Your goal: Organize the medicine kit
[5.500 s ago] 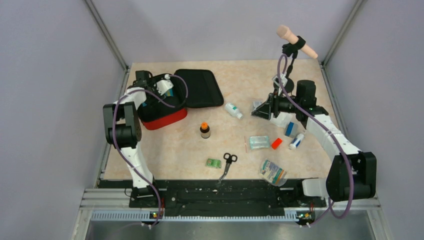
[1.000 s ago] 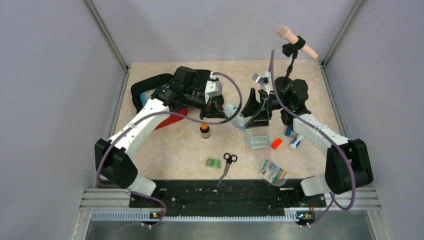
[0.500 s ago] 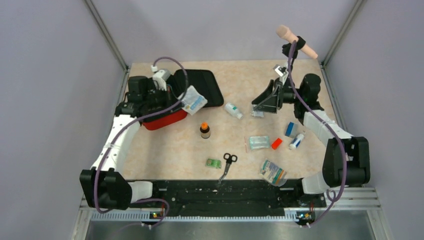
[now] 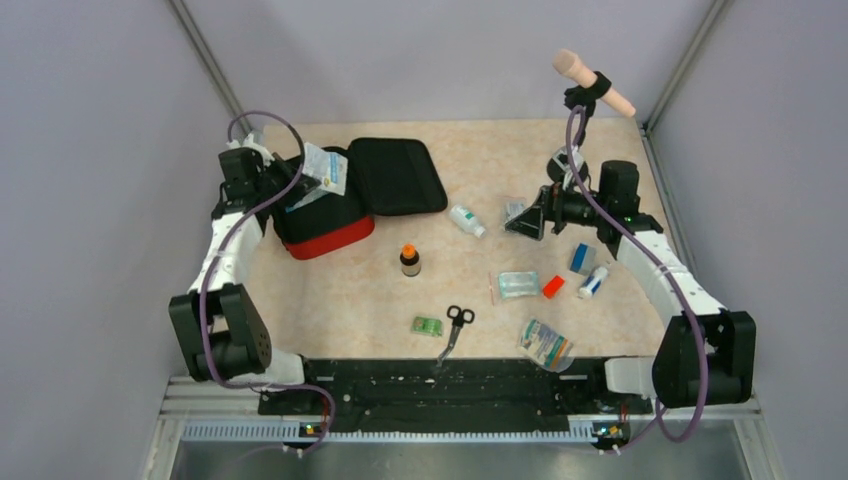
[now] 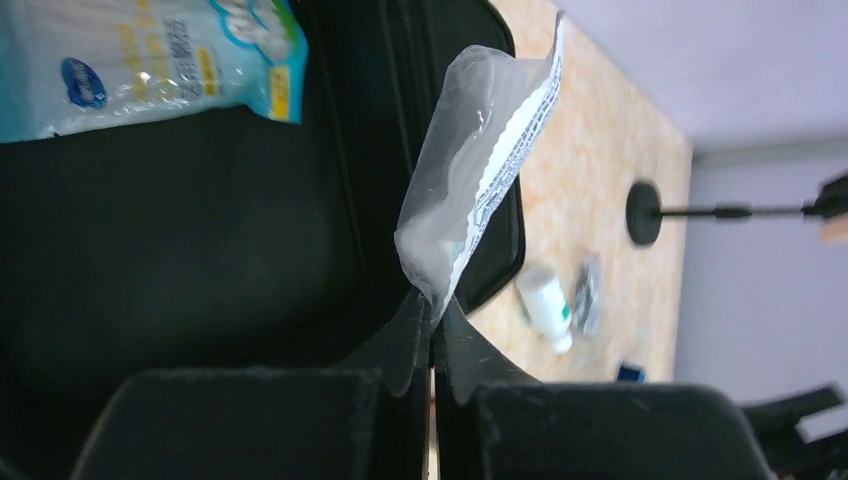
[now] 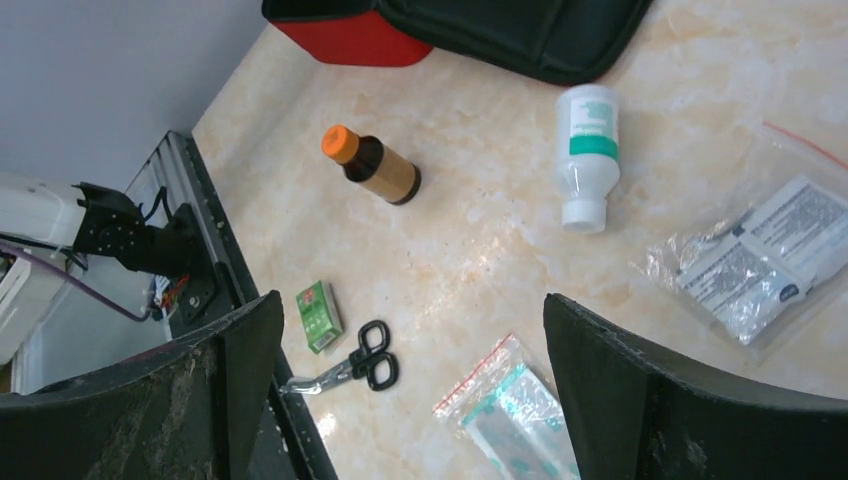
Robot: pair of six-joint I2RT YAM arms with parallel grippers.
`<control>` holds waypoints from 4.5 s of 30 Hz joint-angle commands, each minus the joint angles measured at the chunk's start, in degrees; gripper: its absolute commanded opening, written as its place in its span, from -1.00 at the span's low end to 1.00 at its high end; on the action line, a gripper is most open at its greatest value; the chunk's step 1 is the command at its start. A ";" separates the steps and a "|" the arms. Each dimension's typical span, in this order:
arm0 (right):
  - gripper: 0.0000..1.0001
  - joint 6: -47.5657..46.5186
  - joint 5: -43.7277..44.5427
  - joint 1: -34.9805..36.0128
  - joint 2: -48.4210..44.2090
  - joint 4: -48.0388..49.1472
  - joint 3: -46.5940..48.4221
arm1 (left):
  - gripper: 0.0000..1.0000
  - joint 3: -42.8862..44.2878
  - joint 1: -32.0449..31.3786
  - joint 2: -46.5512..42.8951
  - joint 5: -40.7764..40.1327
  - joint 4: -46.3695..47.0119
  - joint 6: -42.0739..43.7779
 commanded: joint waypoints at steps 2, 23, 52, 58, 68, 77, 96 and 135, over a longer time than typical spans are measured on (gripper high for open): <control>0.98 -1.40 2.31 -0.13 -3.15 0.81 -1.44 | -1.00 2.54 3.92 8.65 -0.35 11.53 -15.14; 0.97 -1.50 4.58 -0.10 -2.69 1.08 -1.78 | -1.00 15.97 9.04 31.70 0.65 10.24 -24.80; 0.97 -2.03 3.84 -0.12 -2.81 1.40 -2.76 | -0.26 7.86 9.67 31.16 -0.06 14.99 -35.84; 0.97 -2.03 3.95 -0.13 -2.72 1.08 -2.62 | 0.02 8.68 9.93 31.37 0.32 13.39 -35.85; 0.98 -1.66 2.75 -0.13 -2.48 0.93 -2.22 | 0.97 9.39 10.00 28.87 6.08 14.27 -39.72; 0.97 -3.39 -1.02 -0.15 -2.70 1.15 -2.23 | 0.97 13.78 10.26 25.72 5.00 -1.25 -32.56; 0.98 -18.77 6.39 -0.16 -3.68 -9.09 -0.77 | 0.98 18.61 4.57 9.32 16.37 -9.57 15.53; 0.04 -62.83 38.92 23.18 3.73 -18.22 -14.06 | 0.87 -6.25 -5.36 -12.61 20.99 -16.72 41.19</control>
